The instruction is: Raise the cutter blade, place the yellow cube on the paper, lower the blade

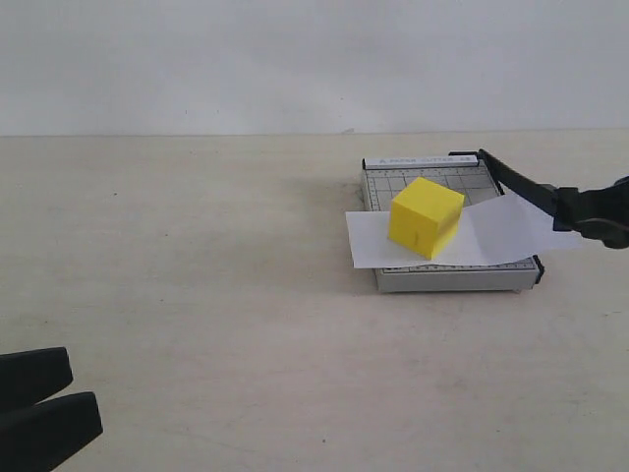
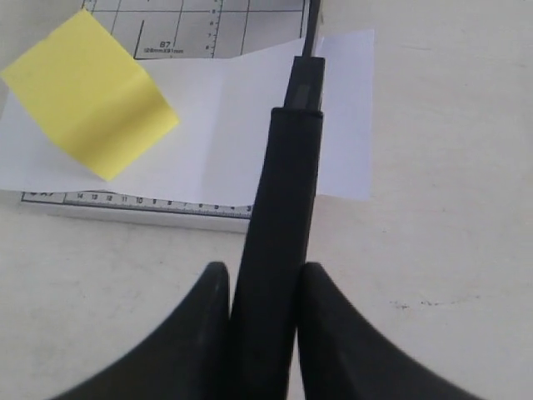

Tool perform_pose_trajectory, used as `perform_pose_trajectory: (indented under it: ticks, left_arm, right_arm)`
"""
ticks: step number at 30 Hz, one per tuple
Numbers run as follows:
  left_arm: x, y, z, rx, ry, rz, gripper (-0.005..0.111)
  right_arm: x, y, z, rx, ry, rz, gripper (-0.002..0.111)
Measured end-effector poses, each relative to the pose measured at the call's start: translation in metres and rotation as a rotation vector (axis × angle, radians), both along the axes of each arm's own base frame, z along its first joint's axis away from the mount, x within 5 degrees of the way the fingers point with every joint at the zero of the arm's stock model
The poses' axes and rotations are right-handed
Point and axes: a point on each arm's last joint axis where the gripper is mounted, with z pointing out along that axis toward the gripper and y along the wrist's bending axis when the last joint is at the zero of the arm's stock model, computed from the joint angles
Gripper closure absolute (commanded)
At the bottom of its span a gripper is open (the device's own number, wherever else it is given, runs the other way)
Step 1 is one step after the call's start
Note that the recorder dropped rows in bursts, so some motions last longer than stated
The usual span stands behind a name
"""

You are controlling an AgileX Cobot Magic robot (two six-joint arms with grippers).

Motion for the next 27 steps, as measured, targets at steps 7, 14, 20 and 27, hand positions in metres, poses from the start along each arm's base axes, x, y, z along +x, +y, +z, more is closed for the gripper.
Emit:
perform_pose_trajectory:
  ticks: [7, 14, 20, 27]
  left_arm:
    - [0.000, 0.000, 0.000, 0.000, 0.000, 0.000, 0.045]
    - [0.000, 0.000, 0.000, 0.000, 0.000, 0.000, 0.045]
    - [0.000, 0.000, 0.000, 0.000, 0.000, 0.000, 0.045]
    - [0.000, 0.000, 0.000, 0.000, 0.000, 0.000, 0.045]
  right_arm:
    - [-0.008, -0.001, -0.014, 0.000, 0.010, -0.040, 0.109]
    - [-0.008, -0.001, -0.015, 0.009, 0.009, -0.049, 0.109]
    - [-0.009, -0.001, -0.016, 0.009, 0.013, -0.049, 0.109]
    - [-0.015, -0.002, -0.037, 0.001, 0.061, -0.062, 0.109]
